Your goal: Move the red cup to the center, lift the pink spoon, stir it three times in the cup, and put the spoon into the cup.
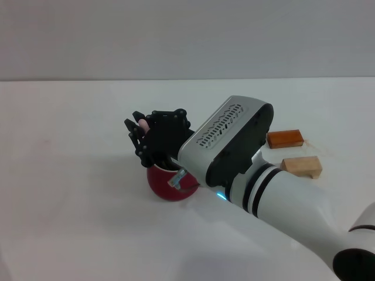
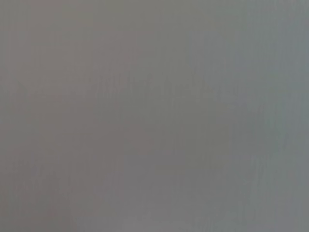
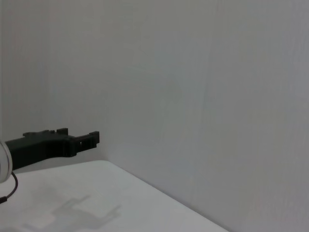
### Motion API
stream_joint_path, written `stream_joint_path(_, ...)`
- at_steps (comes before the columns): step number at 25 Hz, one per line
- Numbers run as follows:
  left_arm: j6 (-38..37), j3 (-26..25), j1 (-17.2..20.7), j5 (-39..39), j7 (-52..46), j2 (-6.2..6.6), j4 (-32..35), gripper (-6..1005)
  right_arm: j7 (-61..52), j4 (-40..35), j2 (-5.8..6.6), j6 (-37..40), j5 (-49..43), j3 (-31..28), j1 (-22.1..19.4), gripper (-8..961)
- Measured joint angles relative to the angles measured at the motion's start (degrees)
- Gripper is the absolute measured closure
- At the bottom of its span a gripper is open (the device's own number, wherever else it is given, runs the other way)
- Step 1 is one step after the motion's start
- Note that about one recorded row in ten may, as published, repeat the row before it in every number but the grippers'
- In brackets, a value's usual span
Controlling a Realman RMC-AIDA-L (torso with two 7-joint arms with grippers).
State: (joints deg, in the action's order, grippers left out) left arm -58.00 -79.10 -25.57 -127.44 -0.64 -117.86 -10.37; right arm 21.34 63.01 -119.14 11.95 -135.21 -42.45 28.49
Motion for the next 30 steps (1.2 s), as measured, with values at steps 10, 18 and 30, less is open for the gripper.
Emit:
stream_joint_path(10, 0.0, 0.0, 0.04, 0.0, -0.63, 0.0, 0.0, 197, -0.18, -0.02, -0.08, 0.06, 0.25, -0.53, -0.04, 778)
stream_joint_path(18, -0.01, 0.0, 0.08, 0.01, -0.75, 0.01, 0.0, 197, 0.39, -2.12, -0.15, 4.95, -0.07, -3.99, -0.41, 667)
stream_joint_path(30, -0.18, 0.0, 0.08, -0.09, -0.77, 0.01, -0.53, 197, 0.77, -18.63, -0.23, 47.64, 3.26, -11.32, -10.31, 668)
